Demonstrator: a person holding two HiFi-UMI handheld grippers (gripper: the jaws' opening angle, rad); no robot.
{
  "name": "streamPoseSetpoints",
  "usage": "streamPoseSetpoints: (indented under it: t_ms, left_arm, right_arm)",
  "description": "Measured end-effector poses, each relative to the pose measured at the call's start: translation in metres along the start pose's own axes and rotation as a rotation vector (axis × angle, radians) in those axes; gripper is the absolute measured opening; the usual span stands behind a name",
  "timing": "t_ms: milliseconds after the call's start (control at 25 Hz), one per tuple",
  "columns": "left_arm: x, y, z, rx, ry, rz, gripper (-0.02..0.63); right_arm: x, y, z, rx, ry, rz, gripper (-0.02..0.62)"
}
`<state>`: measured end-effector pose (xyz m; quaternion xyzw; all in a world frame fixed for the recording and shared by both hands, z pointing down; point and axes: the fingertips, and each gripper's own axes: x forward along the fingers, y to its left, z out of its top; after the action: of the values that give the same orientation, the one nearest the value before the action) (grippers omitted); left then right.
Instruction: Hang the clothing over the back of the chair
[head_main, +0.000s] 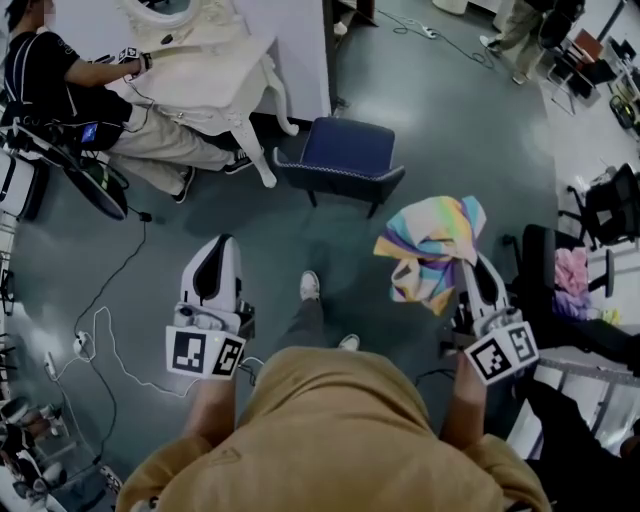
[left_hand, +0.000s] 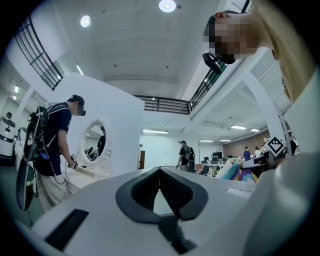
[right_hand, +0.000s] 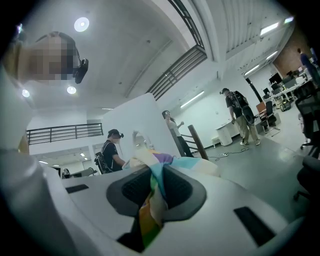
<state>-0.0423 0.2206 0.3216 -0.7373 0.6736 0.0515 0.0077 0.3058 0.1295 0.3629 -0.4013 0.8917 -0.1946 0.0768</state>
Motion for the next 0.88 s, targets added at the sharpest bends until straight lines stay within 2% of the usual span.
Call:
streamPoseSetpoints:
  t_ms: [240,600,880]
  left_arm:
    - [0.065,0.04,-0.011,-0.046,0.009,-0.042,0.005]
    - [0.173,0.133,-0.03,-0.099,0.024,-0.111,0.005]
    - [0.226,0.147,-0.036,-0.122,0.039,-0.211,0.005]
  right_arm:
    - [0.067,-0.01,0.007,-0.017,0.027,-0.034,0.063]
    - [0.174,-0.012,0.006,-0.035,0.089,-0.119,0.063]
    - [0.194,-0.008,0.002,-0.03,0.105,-0.19,0.063]
